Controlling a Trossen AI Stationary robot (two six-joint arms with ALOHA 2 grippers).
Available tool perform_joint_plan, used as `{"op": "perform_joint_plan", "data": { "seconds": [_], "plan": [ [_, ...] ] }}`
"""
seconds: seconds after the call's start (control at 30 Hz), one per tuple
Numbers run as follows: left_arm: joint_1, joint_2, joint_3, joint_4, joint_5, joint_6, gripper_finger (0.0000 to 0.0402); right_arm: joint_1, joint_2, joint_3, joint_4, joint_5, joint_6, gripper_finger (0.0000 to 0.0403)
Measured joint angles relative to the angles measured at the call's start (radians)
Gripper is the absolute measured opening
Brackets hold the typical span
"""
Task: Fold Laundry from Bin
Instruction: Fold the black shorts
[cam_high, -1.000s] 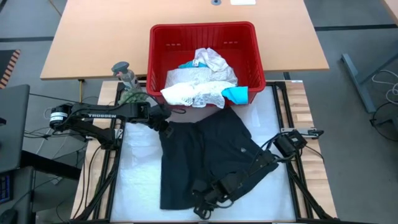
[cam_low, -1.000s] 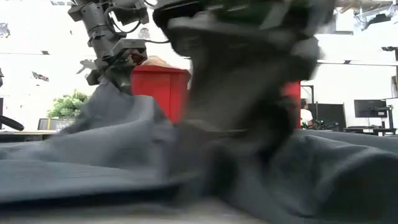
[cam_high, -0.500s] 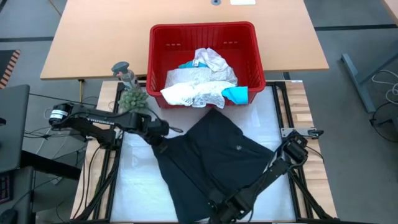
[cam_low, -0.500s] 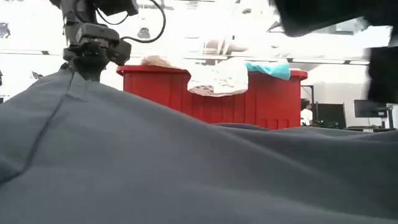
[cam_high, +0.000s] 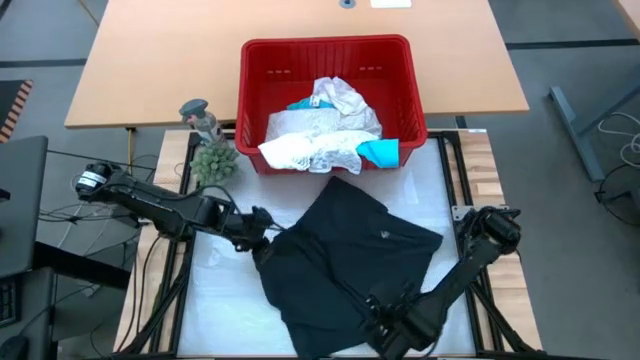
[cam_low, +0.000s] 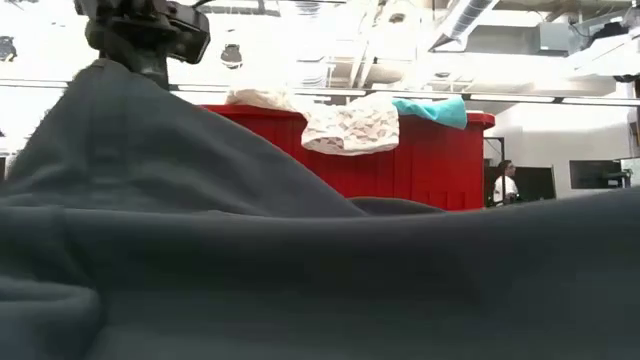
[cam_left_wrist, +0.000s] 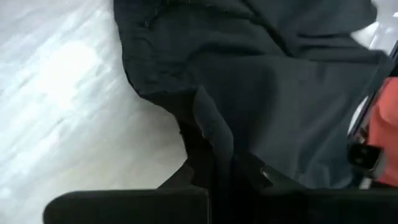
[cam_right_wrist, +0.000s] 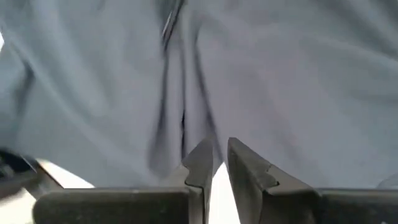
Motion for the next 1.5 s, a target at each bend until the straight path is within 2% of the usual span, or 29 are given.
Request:
{"op": "perform_joint_plan", "data": {
  "seconds": [0.1, 0.23, 0.4, 0.57, 0.67, 0.83, 1.0, 1.23, 1.4, 1.5],
  "plan": [
    [-0.037, 0.001, 0.0, -0.071, -0.055, -0.001, 0.0014, 0.001, -0.023, 0.0, -0.056, 0.035, 0.083, 0.0078],
    [-0.066, 0.001, 0.0, -0.146, -0.192, 0.022, 0.0014, -0.032, -0.015, 0.0, -0.053, 0.035, 0.082, 0.0091],
    [-0.091, 0.001, 0.0, -0.14, -0.194, 0.009, 0.0034, -0.093, -0.007, -0.044, -0.129, 0.041, 0.259, 0.0085],
    [-0.156, 0.001, 0.0, -0.103, -0.227, 0.003, 0.0092, -0.148, -0.007, -0.077, -0.162, 0.01, 0.362, 0.0064],
    [-0.187, 0.001, 0.0, -0.095, -0.229, -0.004, 0.0139, -0.167, -0.007, -0.102, -0.147, 0.004, 0.346, 0.006],
    [-0.221, -0.01, 0.0, -0.05, -0.233, -0.047, 0.0216, -0.181, -0.007, -0.172, -0.081, -0.082, 0.312, 0.0059],
    [-0.257, -0.046, 0.0, -0.038, -0.233, -0.113, 0.0263, -0.175, -0.007, -0.237, 0.003, -0.127, 0.319, 0.0059],
    [-0.324, -0.134, 0.0, -0.04, -0.236, -0.204, 0.0272, -0.154, -0.006, -0.305, 0.009, -0.247, 0.342, 0.0058],
    [-0.359, -0.201, 0.0, -0.039, -0.283, -0.282, 0.0272, -0.147, -0.006, -0.342, -0.094, -0.337, 0.37, 0.0058],
    [-0.373, -0.235, 0.0, -0.008, -0.336, -0.306, 0.0272, -0.159, -0.007, -0.361, -0.184, -0.345, 0.364, 0.0058]
  ]
}}
